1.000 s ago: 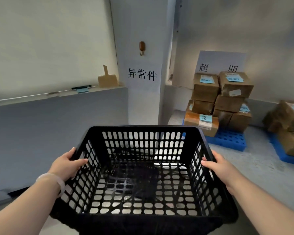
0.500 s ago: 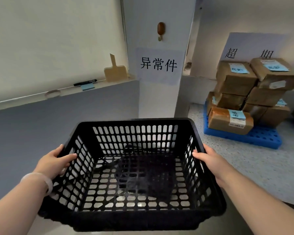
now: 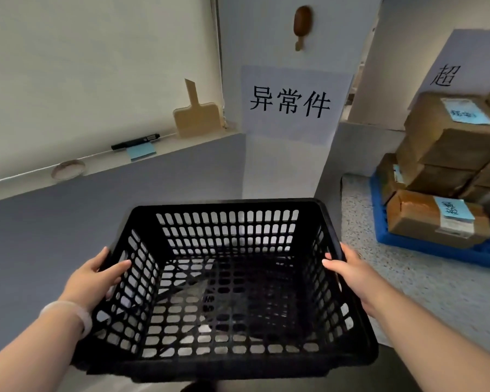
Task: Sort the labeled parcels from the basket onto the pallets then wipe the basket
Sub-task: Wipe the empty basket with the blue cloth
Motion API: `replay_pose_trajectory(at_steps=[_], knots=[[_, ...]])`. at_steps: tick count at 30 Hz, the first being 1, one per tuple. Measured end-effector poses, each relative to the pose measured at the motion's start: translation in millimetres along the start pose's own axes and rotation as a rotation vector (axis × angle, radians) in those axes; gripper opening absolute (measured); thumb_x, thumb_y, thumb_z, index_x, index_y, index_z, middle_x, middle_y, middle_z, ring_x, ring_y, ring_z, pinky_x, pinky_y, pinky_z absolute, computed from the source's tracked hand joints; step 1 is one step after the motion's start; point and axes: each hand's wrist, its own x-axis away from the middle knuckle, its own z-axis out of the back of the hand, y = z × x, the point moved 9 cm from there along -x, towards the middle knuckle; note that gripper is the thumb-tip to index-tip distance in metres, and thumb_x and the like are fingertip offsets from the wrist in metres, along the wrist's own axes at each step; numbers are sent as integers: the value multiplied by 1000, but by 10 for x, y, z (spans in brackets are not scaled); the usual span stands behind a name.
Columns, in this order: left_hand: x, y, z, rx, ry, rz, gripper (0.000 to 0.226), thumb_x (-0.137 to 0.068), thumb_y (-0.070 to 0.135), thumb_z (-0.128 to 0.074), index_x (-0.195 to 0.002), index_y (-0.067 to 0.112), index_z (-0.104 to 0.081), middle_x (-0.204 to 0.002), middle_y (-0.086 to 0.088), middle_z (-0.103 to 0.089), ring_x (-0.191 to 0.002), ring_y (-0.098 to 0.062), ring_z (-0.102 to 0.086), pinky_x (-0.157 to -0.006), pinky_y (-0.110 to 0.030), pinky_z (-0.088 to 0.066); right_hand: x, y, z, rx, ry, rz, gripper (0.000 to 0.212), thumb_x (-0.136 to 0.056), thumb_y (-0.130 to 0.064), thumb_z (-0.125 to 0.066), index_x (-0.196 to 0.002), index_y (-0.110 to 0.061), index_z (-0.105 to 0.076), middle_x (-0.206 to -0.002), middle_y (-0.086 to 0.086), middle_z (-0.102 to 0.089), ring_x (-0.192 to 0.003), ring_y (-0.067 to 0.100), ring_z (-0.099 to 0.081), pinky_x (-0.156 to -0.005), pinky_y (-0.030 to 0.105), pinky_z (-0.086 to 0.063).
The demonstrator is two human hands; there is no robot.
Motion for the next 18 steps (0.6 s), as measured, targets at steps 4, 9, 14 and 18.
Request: replay_pose_trajectory(at_steps=[4,9,14,18], knots=[[-616,102,-226,6,-85,19,73,-86,36,-73,-149,33,-36,-121,-18,-64,-113,-35,-60,-91,-42,-49,-339,16,-120,2,52,-64,72,-92,-26,-66,-153,-32,-27,-146,-2,-46,-131,24,-47,-112,52,-37],[-1337,232,-595,-4,-162,30,60,-94,32,-62,-148,37,-36,-126,-13,-63,-117,-34,-58,-98,-40,-46,-746,260,-234,-55,180,-220,68,-86,-35,-71,-146,-26,-41,-132,1,-57,-113,22,-58,-99,44,-47],[-1806,100,-1099,32,-223,113,54,-96,31,-57,-145,44,-39,-114,-7,-67,-94,-18,-64,-95,-39,-49,-1095,654,-189,-189,347,-335,58,-93,-41,-57,-145,-26,-39,-131,-3,-52,-113,20,-54,-97,40,-42],[-2072,-83,-1506,53,-220,182,45,-97,34,-55,-141,41,-46,-104,-4,-67,-87,-17,-61,-75,-31,-50,-1453,953,-83,-212,406,-442,50,-93,-48,-49,-131,-18,-58,-122,7,-65,-109,26,-61,-96,43,-46]])
